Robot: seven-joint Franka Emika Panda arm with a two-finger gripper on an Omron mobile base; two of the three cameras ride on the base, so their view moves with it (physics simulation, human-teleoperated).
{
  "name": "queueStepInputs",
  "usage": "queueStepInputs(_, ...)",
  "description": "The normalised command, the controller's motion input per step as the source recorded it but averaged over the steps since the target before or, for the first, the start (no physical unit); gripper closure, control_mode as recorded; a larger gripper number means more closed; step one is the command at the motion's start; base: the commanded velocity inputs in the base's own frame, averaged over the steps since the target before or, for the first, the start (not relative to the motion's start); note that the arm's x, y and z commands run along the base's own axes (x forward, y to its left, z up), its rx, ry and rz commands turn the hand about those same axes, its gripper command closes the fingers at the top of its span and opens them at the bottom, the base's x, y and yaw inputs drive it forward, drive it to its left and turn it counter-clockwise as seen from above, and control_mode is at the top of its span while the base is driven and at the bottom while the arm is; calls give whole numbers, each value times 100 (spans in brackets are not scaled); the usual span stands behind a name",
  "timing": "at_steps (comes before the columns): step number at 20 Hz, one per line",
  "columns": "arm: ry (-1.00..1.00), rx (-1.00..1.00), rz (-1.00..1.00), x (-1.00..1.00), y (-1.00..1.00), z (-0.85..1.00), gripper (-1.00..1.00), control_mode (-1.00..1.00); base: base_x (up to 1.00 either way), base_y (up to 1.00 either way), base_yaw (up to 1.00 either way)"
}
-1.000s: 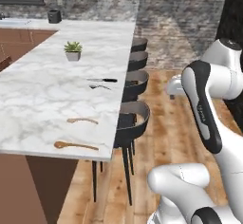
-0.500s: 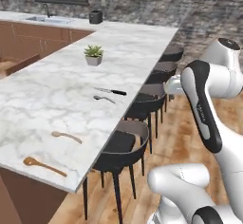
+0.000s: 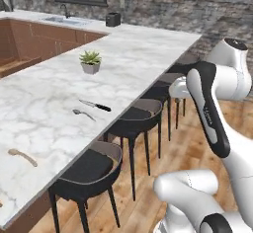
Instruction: Pick up the metallic utensils from the counter and place them in the open drawer. Make sure not to pick up any wooden utensils.
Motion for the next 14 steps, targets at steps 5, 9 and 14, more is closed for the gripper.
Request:
queueStepInputs(5,0,0,0,0,0,0,-100,100,35,-99,39)
queueStepInputs(9,0,0,0,0,0,0,-100,100,70,-44,43)
queueStepInputs(14,0,0,0,0,0,0,-100,100,77,-34,58)
